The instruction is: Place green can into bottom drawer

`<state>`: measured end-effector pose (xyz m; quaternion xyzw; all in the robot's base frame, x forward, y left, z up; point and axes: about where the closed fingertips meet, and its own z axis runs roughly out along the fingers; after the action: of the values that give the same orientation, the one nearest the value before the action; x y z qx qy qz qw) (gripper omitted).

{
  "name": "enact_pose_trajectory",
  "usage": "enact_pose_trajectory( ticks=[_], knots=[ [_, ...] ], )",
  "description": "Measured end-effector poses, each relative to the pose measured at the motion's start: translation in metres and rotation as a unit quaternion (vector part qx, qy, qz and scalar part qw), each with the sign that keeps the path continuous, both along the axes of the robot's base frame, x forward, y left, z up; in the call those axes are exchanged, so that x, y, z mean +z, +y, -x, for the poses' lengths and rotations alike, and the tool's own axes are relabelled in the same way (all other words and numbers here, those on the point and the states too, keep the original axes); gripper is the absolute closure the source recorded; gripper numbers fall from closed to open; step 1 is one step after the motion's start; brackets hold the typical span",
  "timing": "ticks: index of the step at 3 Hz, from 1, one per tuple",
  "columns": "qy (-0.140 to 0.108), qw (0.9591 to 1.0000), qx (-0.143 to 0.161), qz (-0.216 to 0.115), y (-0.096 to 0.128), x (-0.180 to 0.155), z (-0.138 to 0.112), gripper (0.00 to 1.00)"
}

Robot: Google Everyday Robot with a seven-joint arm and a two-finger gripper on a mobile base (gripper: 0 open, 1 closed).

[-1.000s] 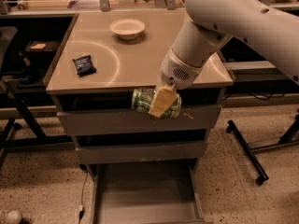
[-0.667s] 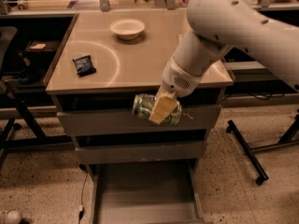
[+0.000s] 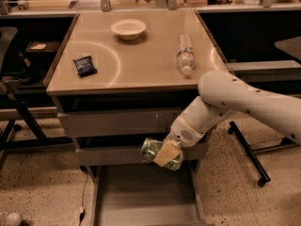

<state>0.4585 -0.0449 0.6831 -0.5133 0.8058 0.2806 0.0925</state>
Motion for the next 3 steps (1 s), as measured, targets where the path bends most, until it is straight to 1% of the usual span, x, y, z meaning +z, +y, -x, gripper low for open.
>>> enact_pose_trajectory(
  ticks=[1, 2, 3],
  knots=[
    [0.000, 1.0000, 0.000, 0.000, 0.000, 0.000, 0.000, 1.00],
    [0.034, 0.9988, -0.024, -0.026, 0.014, -0.038, 0.007, 1.00],
    [0.080, 0.9938, -0.057, -0.053, 0.033, -0.107, 0.018, 1.00]
  ],
)
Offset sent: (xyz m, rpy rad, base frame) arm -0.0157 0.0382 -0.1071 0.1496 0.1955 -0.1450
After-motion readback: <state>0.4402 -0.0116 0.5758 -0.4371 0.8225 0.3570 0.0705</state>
